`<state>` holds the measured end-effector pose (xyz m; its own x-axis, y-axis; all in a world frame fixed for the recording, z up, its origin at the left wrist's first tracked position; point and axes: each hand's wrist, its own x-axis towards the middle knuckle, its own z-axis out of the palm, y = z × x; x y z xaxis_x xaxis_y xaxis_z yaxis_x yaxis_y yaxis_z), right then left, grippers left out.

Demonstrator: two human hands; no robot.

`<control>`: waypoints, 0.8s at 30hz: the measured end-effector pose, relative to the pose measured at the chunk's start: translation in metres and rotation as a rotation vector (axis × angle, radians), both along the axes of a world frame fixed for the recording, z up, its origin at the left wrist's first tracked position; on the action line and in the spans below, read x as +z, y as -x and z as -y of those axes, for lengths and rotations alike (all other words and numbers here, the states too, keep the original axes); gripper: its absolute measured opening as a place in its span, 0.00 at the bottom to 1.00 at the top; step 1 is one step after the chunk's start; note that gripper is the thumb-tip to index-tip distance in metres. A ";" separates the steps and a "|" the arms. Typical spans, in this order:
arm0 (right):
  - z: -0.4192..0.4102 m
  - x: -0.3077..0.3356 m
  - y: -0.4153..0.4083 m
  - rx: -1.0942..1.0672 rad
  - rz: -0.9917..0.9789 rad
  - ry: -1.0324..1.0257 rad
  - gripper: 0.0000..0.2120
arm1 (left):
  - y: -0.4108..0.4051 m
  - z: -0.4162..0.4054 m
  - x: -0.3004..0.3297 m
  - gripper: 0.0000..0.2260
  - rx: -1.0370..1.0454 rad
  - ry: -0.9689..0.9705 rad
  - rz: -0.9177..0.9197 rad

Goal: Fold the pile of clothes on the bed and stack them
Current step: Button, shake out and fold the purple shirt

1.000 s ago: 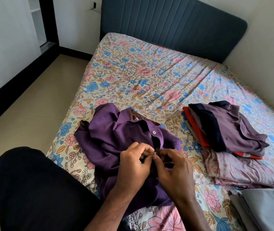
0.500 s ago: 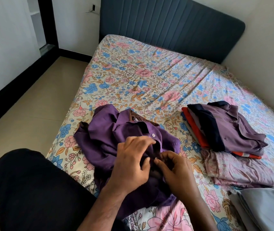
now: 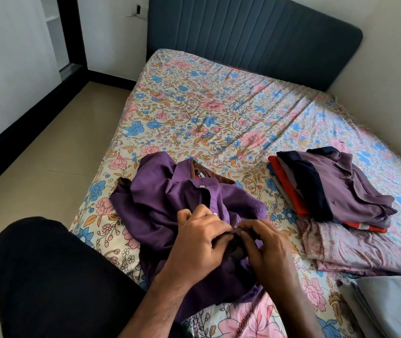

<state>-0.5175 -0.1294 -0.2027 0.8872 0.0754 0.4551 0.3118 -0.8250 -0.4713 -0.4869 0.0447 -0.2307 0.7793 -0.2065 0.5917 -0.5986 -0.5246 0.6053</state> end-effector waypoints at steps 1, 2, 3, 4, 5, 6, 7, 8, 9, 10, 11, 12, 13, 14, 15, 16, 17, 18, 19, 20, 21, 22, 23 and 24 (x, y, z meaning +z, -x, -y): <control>-0.001 0.000 0.001 -0.004 0.023 -0.017 0.05 | 0.001 0.001 0.001 0.02 -0.008 0.015 -0.028; -0.002 0.000 0.002 -0.003 0.044 -0.035 0.04 | 0.001 0.001 0.001 0.02 -0.014 0.027 -0.055; -0.003 0.001 0.003 0.006 0.066 -0.045 0.04 | 0.002 0.001 0.001 0.02 -0.017 0.045 -0.077; -0.004 0.002 0.003 0.020 0.087 -0.044 0.06 | 0.002 0.001 0.001 0.04 -0.022 0.075 -0.100; -0.004 0.004 0.003 0.041 0.107 -0.032 0.08 | 0.002 0.000 0.001 0.07 -0.031 0.112 -0.127; -0.004 0.006 0.002 0.062 0.121 -0.017 0.10 | 0.002 0.000 0.002 0.10 -0.039 0.141 -0.146; -0.004 0.007 0.001 0.075 0.132 -0.008 0.11 | 0.002 0.000 0.002 0.13 -0.044 0.156 -0.151; -0.003 0.008 0.000 0.079 0.143 -0.006 0.11 | 0.002 0.000 0.002 0.13 -0.045 0.160 -0.148; -0.003 0.009 -0.001 0.076 0.158 -0.011 0.11 | 0.002 0.000 0.001 0.13 -0.045 0.158 -0.143; -0.004 0.009 -0.002 0.069 0.177 -0.013 0.11 | 0.002 0.001 0.001 0.11 -0.045 0.156 -0.141; -0.004 0.008 -0.002 0.057 0.199 -0.004 0.11 | 0.002 0.002 0.001 0.08 -0.048 0.160 -0.142; -0.005 0.006 -0.003 0.045 0.217 0.012 0.10 | 0.002 0.003 0.002 0.06 -0.055 0.169 -0.151; -0.007 0.004 -0.003 0.039 0.229 0.025 0.10 | 0.002 0.002 0.002 0.04 -0.065 0.185 -0.163; -0.007 0.003 -0.004 0.043 0.236 0.025 0.10 | 0.002 0.001 0.002 0.03 -0.077 0.208 -0.180; -0.007 0.001 -0.004 0.055 0.237 0.014 0.09 | 0.002 0.001 0.001 0.03 -0.094 0.245 -0.210; -0.007 0.002 -0.005 0.075 0.233 -0.002 0.09 | 0.003 0.000 0.002 0.05 -0.115 0.295 -0.258; -0.008 0.004 -0.006 0.100 0.225 -0.015 0.10 | 0.004 -0.001 0.004 0.09 -0.141 0.348 -0.317; -0.010 0.007 -0.007 0.128 0.210 -0.028 0.10 | 0.004 -0.002 0.006 0.13 -0.169 0.388 -0.369; -0.011 0.009 -0.008 0.157 0.194 -0.049 0.10 | 0.004 -0.003 0.006 0.15 -0.190 0.406 -0.396; -0.014 0.011 -0.010 0.176 0.176 -0.074 0.09 | 0.003 -0.004 0.006 0.15 -0.191 0.406 -0.393; -0.017 0.012 -0.010 0.180 0.167 -0.098 0.07 | 0.002 -0.005 0.005 0.13 -0.181 0.405 -0.383; -0.020 0.014 -0.009 0.165 0.160 -0.122 0.04 | 0.001 -0.006 0.004 0.11 -0.163 0.410 -0.380; -0.023 0.015 -0.009 0.133 0.150 -0.146 0.05 | -0.001 -0.007 0.003 0.10 -0.142 0.427 -0.393; -0.024 0.014 -0.009 0.100 0.124 -0.160 0.08 | -0.002 -0.009 0.002 0.08 -0.121 0.450 -0.408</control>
